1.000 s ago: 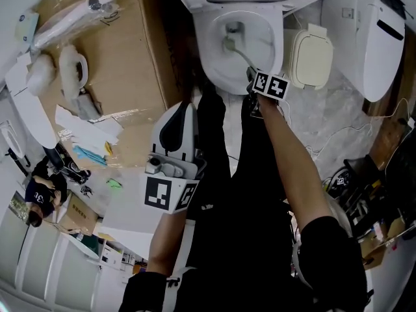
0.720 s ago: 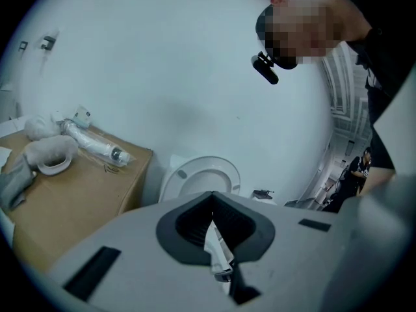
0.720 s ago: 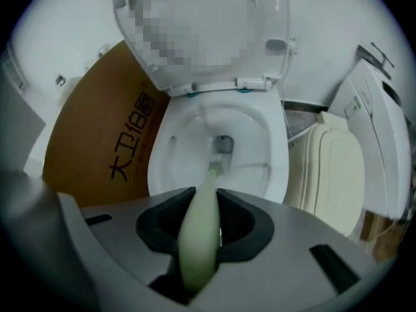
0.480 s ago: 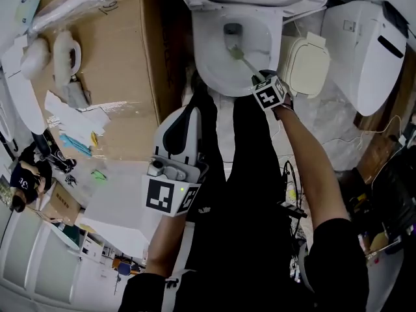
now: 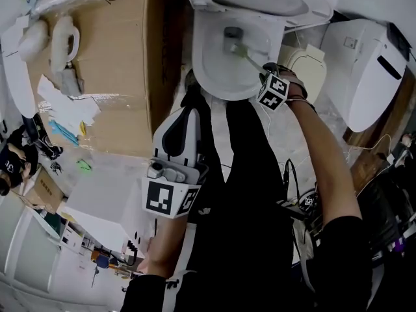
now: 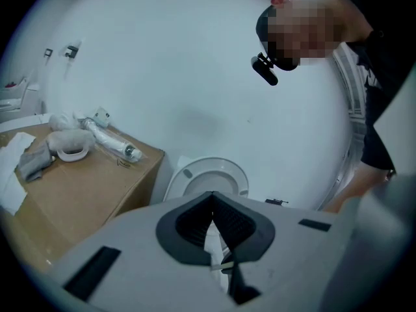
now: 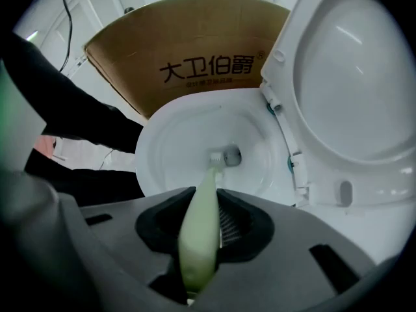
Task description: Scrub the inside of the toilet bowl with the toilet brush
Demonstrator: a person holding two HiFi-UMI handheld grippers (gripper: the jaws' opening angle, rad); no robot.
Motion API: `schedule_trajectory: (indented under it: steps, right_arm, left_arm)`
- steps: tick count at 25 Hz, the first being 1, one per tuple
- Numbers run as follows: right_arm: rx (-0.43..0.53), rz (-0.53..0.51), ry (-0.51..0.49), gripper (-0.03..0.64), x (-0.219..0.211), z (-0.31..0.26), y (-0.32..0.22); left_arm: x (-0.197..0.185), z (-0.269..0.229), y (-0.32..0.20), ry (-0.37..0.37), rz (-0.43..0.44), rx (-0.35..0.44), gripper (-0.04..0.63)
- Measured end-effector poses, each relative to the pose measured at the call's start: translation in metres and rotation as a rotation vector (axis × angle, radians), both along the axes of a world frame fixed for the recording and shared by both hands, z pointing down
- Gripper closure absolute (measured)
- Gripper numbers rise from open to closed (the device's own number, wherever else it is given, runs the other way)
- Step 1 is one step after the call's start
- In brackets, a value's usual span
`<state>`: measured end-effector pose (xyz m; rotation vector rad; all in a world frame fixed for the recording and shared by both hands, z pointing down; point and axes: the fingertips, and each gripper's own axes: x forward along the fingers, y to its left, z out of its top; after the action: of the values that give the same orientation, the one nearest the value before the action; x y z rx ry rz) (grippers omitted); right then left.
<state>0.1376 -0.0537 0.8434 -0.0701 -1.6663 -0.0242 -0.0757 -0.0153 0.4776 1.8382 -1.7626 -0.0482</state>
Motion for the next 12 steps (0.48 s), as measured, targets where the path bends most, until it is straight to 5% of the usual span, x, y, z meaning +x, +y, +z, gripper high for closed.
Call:
schedule_trajectory:
  steps: [6,12]
  right_arm:
    - [0.052,-0.161,0.037,0.506,-0.002,-0.007,-0.045]
    - [0.156,-0.505,0.084,0.506,-0.023,-0.008,-0.068]
  left_arm:
    - [0.004,0.004,-0.004,0.007,-0.019,0.0,0.589]
    - [-0.005,0.004,-0.008,0.011,-0.049,0.008,0.589]
